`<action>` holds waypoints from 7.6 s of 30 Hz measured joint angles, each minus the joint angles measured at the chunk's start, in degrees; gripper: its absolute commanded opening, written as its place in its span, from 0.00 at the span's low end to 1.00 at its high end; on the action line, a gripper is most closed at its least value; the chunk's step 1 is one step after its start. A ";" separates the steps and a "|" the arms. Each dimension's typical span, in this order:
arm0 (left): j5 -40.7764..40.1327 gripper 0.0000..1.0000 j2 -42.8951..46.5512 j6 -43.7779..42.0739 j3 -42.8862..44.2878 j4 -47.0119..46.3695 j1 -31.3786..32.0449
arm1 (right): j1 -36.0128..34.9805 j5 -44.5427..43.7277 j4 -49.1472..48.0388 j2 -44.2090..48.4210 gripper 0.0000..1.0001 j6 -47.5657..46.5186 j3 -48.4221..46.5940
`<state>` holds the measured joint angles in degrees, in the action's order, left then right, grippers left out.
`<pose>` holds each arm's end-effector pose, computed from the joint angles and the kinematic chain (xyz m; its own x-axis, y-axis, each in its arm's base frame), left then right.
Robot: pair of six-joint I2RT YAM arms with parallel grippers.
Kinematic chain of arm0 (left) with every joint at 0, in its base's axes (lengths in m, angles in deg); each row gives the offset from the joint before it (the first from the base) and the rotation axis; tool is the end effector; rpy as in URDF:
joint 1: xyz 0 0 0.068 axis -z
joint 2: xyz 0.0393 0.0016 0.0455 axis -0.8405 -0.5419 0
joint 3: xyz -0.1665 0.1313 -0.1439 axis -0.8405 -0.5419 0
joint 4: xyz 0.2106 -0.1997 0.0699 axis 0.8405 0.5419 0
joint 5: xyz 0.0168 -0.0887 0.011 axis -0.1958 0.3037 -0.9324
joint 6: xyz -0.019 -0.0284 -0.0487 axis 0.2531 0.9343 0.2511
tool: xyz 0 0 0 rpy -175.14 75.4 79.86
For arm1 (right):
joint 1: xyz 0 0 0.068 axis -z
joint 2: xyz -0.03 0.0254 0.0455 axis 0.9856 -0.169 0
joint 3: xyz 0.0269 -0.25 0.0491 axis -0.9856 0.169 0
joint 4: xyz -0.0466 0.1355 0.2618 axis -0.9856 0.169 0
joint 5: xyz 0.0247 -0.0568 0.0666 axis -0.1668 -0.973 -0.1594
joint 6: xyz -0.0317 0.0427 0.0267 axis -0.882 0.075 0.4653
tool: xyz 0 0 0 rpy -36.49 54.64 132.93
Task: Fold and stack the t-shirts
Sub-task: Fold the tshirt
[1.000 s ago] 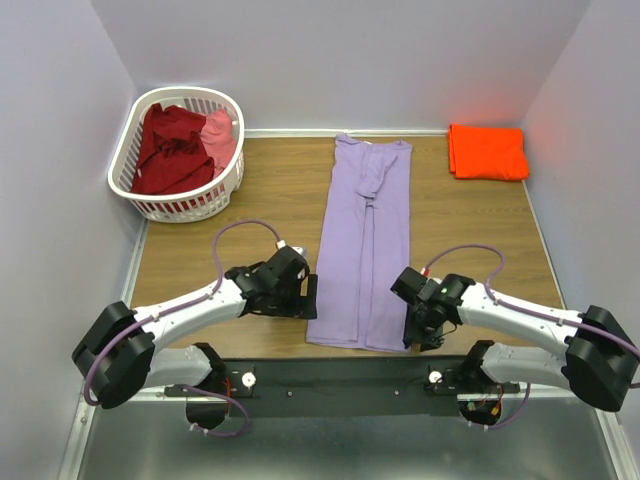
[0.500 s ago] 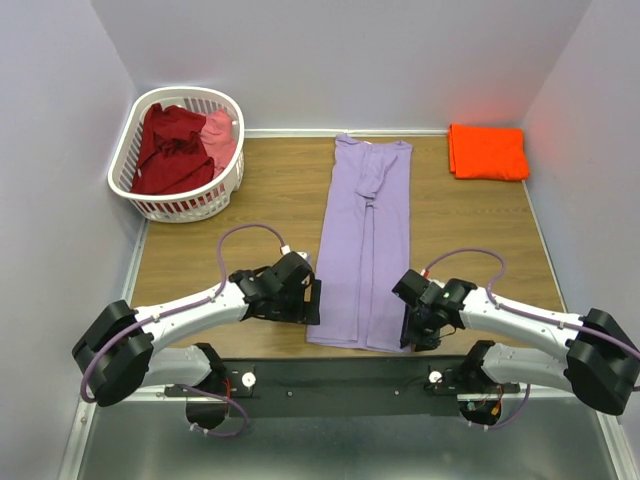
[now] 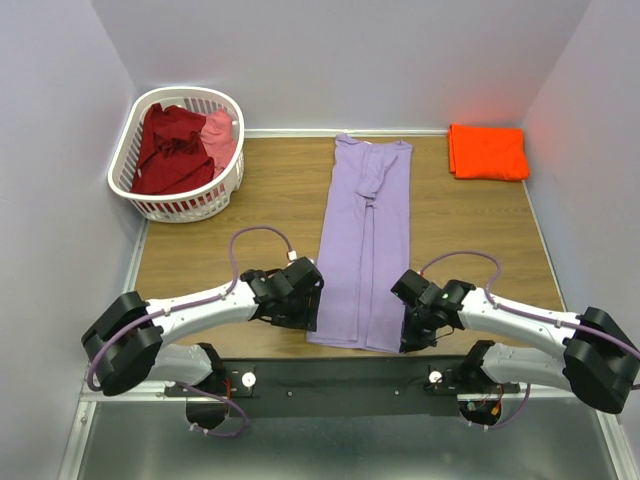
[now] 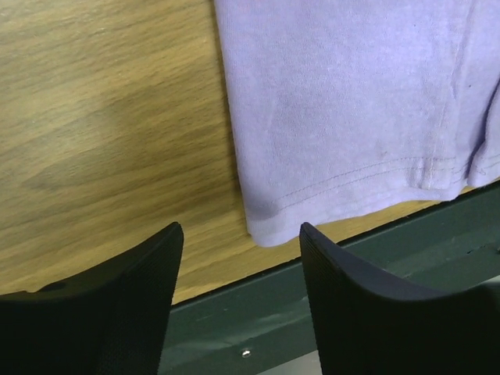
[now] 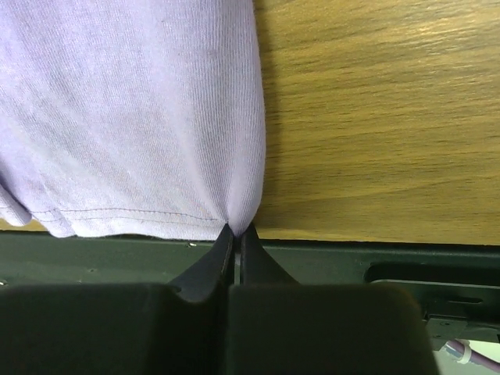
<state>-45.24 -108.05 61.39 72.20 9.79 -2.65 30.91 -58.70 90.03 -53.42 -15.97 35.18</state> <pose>0.1509 -0.2130 0.1322 -0.9618 0.0880 -0.2594 0.1660 0.9406 -0.2963 0.1294 0.1545 0.1022 -0.9771 0.2092 -0.0392 0.1985 0.9621 0.1868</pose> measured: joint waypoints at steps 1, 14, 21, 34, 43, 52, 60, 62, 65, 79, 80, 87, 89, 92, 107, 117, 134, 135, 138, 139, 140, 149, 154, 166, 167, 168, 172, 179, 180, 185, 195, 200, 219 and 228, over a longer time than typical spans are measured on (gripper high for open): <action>-0.22 0.66 -0.44 0.17 0.28 0.17 0.35 | 0.00 0.00 0.00 0.09 0.01 -0.04 0.00; -1.33 0.54 -6.97 1.44 3.13 2.08 3.61 | -0.02 -0.02 -0.15 0.52 0.01 -0.94 0.17; -1.79 0.51 -9.94 1.62 4.94 3.78 4.48 | -0.02 0.04 -0.39 0.85 0.01 -1.20 0.42; -3.50 0.25 -15.56 1.40 9.62 7.02 7.82 | -0.02 0.09 -0.72 1.60 0.01 -1.60 0.81; -2.45 0.00 -15.80 1.40 9.62 5.90 8.24 | -0.02 0.09 -0.79 1.73 0.01 -1.68 0.83; -0.37 0.00 -10.99 3.72 4.81 3.52 13.40 | -0.02 2.64 -1.31 2.99 0.01 -4.09 1.68; 5.62 0.00 -9.25 2.75 3.48 1.66 11.37 | 0.00 -1.95 3.39 2.60 0.01 -5.27 -5.86; 5.55 0.00 -9.25 0.55 5.18 1.77 7.43 | 0.39 -5.55 3.74 0.20 0.00 -6.45 -9.77; 5.22 0.00 -9.29 -3.45 9.94 0.48 0.22 | 2.95 -9.94 4.33 -3.69 0.01 -8.92 -14.38; -0.48 0.00 -21.33 -16.90 27.63 -5.88 -15.76 | 21.75 -19.10 0.07 -16.22 0.00 -26.36 -31.76; -0.61 0.00 -22.43 -17.35 28.11 -6.40 -16.35 | 22.12 -19.21 -0.90 -17.18 0.01 -27.06 -32.28; -0.74 0.00 -28.00 -19.58 30.82 -9.31 -18.88 | 25.07 -19.26 -6.38 -22.60 0.01 -31.06 -33.70; -0.76 0.00 -29.20 -20.13 32.15 -10.05 -19.50 | 25.64 -19.26 -7.39 -23.69 0.01 -32.09 -34.73; -0.76 0.00 -30.69 -20.74 33.83 -10.99 -20.50 | 26.47 -19.23 -8.87 -25.38 0.01 -33.38 -36.63; -0.85 0.00 -36.57 -22.45 38.95 -13.27 -23.56 | 29.00 -18.53 -15.69 -34.03 0.00 -36.37 -40.61; -0.85 0.00 -39.65 -22.47 40.57 -14.99 -24.06 | 30.38 -18.21 -18.62 -37.00 0.01 -37.18 -41.20; -1.03 0.20 -41.27 -22.29 40.57 -17.07 -24.52 | 31.10 -17.27 -21.64 -40.35 0.06 -37.57 -41.20; -1.03 0.26 -41.51 -22.36 40.54 -17.07 -24.52 | 31.10 -17.22 -21.66 -40.79 0.12 -37.57 -41.20; -1.07 0.38 -41.77 -22.36 40.50 -17.03 -24.61 | 31.15 -17.03 -21.64 -41.35 0.28 -37.66 -41.20; -1.09 0.40 -41.77 -22.43 40.50 -17.07 -24.70 | 31.21 -16.96 -21.77 -41.35 0.37 -37.55 -41.20; -1.09 0.43 -41.75 -22.38 40.50 -17.09 -24.79 | 31.26 -16.96 -21.81 -41.35 0.37 -37.90 -41.20; -1.40 0.54 -37.33 -21.57 38.40 -16.96 -24.79 | 31.74 -12.41 -21.59 -36.28 0.30 -38.71 -41.20; -3.50 0.25 -27.34 -18.97 31.67 -18.88 -22.51 | 30.73 -6.29 -24.00 -30.21 0.22 -38.34 -40.19; -2.99 0.05 -30.58 -15.37 25.35 -26.47 -10.91 | 25.92 4.92 -32.85 -36.61 0.11 -35.12 -35.43; -2.84 0.05 -31.12 -15.32 25.33 -26.47 -10.88 | 25.92 5.25 -33.90 -38.16 0.11 -34.88 -35.43; -2.56 0.05 -32.37 -15.28 25.31 -26.45 -10.78 | 25.92 5.53 -34.27 -39.06 0.11 -34.56 -35.43; -0.61 0.05 -34.56 -14.93 25.27 -26.47 -10.64 | 25.94 6.25 -36.04 -41.62 0.11 -34.16 -35.43; 1.90 0.05 -34.49 -14.27 23.67 -28.94 -10.69 | 25.94 6.88 -37.24 -44.06 0.11 -34.10 -35.71; 2.14 0.05 -34.27 -14.23 23.17 -29.49 -10.71 | 25.94 6.78 -37.38 -44.19 0.11 -34.10 -35.87; 3.17 0.05 -33.48 -13.99 21.33 -31.30 -10.71 | 25.94 5.55 -37.57 -46.03 0.12 -34.49 -38.49; 5.40 0.05 -30.10 -12.92 16.24 -33.18 -10.56 | 27.15 2.14 -36.57 -52.13 0.15 -37.27 -52.48; 6.12 0.05 -26.25 -11.87 11.96 -32.70 -10.14 | 28.00 5.51 -37.59 -48.26 0.17 -38.21 -52.94; 7.74 0.07 -7.15 -6.97 0.72 -33.73 -12.61 | 30.58 34.36 -45.13 -16.70 0.23 -31.39 -7.43; 13.16 0.05 -11.28 -3.96 -7.54 -38.75 -16.35 | 44.15 45.44 -59.67 -20.72 0.22 -22.47 11.61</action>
<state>-32.08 -119.33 57.44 64.66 -28.96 -18.99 75.06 -13.26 30.36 -74.14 -38.44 46.79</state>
